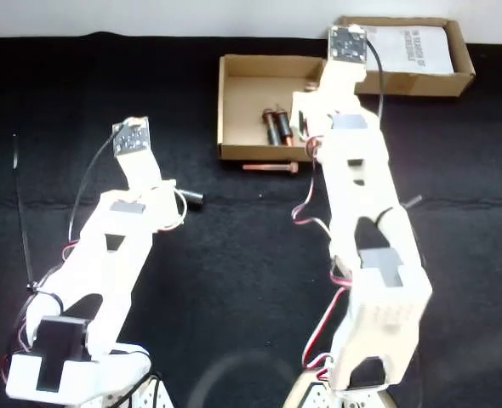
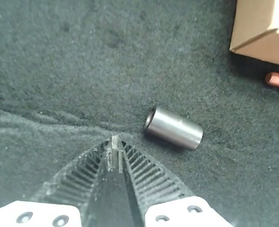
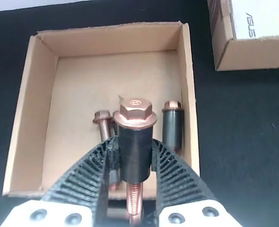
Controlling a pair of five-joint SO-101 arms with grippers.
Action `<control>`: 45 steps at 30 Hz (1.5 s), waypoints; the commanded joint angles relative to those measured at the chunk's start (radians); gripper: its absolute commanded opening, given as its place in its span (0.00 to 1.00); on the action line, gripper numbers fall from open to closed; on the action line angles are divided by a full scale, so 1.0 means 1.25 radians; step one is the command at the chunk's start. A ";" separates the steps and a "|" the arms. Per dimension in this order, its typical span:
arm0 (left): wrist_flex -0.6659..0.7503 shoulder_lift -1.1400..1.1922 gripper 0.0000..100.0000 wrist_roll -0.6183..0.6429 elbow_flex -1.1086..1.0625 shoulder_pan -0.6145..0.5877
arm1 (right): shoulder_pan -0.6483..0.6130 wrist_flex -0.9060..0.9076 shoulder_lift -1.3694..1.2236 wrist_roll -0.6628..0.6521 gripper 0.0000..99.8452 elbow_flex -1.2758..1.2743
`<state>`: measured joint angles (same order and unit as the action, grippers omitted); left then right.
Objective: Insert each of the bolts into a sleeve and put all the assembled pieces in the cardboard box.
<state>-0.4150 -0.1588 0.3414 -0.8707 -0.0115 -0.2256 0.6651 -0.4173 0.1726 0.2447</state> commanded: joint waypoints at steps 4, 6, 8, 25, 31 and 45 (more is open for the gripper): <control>-0.005 -0.001 0.01 0.005 0.033 -0.008 | 0.003 0.008 -0.148 -0.009 0.01 0.228; -0.005 -0.001 0.01 0.005 0.033 -0.008 | 0.002 0.036 -0.208 -0.034 0.01 0.282; -0.005 -0.001 0.01 0.005 0.033 -0.008 | -0.003 0.068 -0.268 -0.037 0.01 0.338; -0.005 0.001 0.01 0.005 0.034 -0.004 | -0.056 0.490 -0.495 -0.044 0.02 0.695; -0.005 0.001 0.01 0.005 0.034 -0.004 | -0.075 0.620 -0.489 -0.133 0.18 0.851; -0.004 -0.002 0.01 0.065 0.048 -0.077 | -0.160 0.882 -0.420 -0.163 0.19 1.116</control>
<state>-0.4227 -0.1542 0.3583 -0.8692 -0.0453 -0.4035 1.7499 -1.0434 -0.0299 1.6456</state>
